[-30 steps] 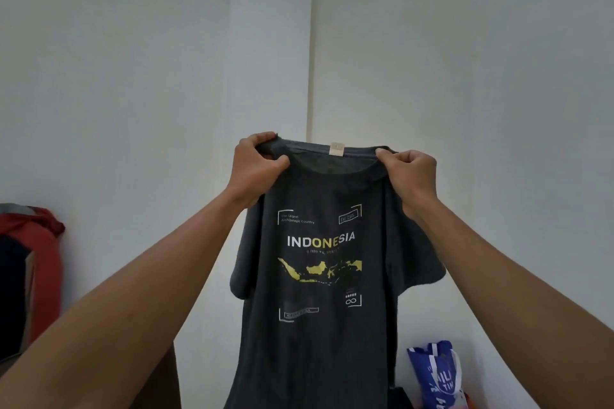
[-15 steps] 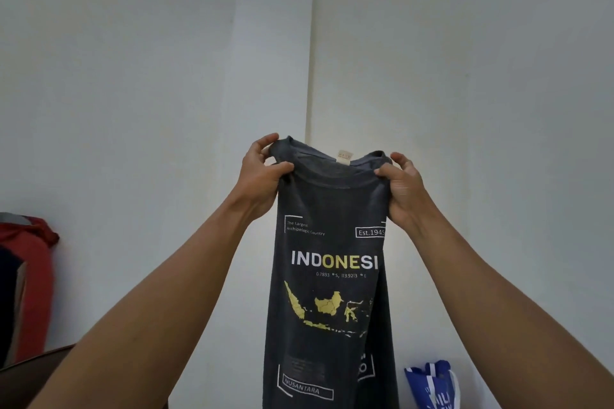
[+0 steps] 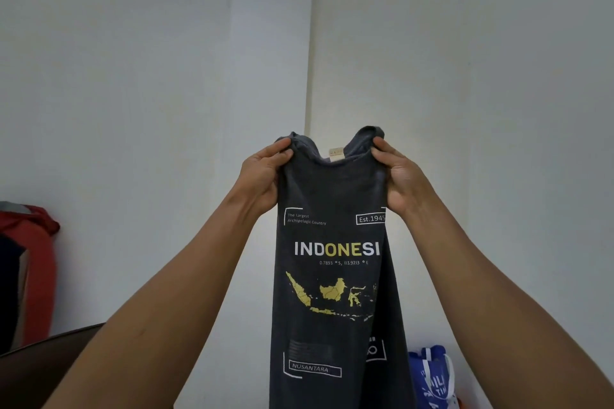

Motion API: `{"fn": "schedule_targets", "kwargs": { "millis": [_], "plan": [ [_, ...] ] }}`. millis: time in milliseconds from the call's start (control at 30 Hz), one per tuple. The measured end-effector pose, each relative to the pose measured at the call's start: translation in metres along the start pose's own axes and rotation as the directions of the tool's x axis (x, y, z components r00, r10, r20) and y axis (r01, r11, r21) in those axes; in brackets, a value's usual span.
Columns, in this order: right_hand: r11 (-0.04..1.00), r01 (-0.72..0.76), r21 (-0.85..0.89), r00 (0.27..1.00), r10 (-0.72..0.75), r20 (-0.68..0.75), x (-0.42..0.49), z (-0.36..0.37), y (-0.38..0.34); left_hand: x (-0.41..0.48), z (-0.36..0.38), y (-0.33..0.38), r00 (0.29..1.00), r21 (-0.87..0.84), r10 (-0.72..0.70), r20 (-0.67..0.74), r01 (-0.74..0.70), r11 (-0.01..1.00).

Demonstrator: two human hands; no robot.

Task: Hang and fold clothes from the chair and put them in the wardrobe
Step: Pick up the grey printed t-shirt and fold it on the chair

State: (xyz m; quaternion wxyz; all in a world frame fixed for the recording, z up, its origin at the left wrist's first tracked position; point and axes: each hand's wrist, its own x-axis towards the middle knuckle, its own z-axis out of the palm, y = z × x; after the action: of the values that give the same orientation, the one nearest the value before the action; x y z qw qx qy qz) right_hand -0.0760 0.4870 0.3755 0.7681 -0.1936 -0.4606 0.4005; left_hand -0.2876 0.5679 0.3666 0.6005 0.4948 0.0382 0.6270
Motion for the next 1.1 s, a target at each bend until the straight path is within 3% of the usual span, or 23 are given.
{"fn": "schedule_targets", "kwargs": {
  "millis": [200, 333, 567, 733, 900, 1033, 1100],
  "plan": [
    [0.908, 0.059, -0.415, 0.995, -0.022, 0.094, -0.005, -0.006, -0.005, -0.004, -0.018, 0.002, 0.991, 0.171, 0.019, 0.131, -0.041, 0.984],
    [0.941, 0.017, -0.338, 0.991, 0.03, 0.133, -0.008, -0.011, 0.003, -0.004, -0.031, 0.0, 0.981, 0.142, 0.006, 0.192, -0.034, 0.989],
    [0.953, 0.022, -0.302, 0.996, 0.004, 0.085, -0.002, -0.016, 0.024, -0.006, -0.046, -0.007, 0.996, 0.188, -0.037, 0.085, 0.021, 0.982],
    [0.981, -0.052, -0.188, 0.994, 0.068, 0.081, 0.003, -0.017, 0.043, -0.006, -0.058, -0.012, 0.997, 0.15, -0.076, 0.002, 0.074, 0.986],
    [0.836, -0.159, -0.524, 0.979, 0.202, 0.025, -0.002, -0.016, 0.05, -0.008, -0.074, -0.014, 0.986, 0.489, -0.163, -0.036, 0.159, 0.858],
    [0.957, -0.237, -0.167, 0.97, 0.242, 0.012, -0.003, -0.017, 0.069, -0.009, -0.089, -0.014, 0.966, 0.282, -0.257, -0.024, 0.253, 0.925],
    [0.962, -0.251, -0.11, 0.968, 0.253, 0.001, -0.002, -0.018, 0.079, -0.009, -0.097, -0.015, 0.961, 0.215, -0.275, -0.017, 0.272, 0.938]
  ]
}}
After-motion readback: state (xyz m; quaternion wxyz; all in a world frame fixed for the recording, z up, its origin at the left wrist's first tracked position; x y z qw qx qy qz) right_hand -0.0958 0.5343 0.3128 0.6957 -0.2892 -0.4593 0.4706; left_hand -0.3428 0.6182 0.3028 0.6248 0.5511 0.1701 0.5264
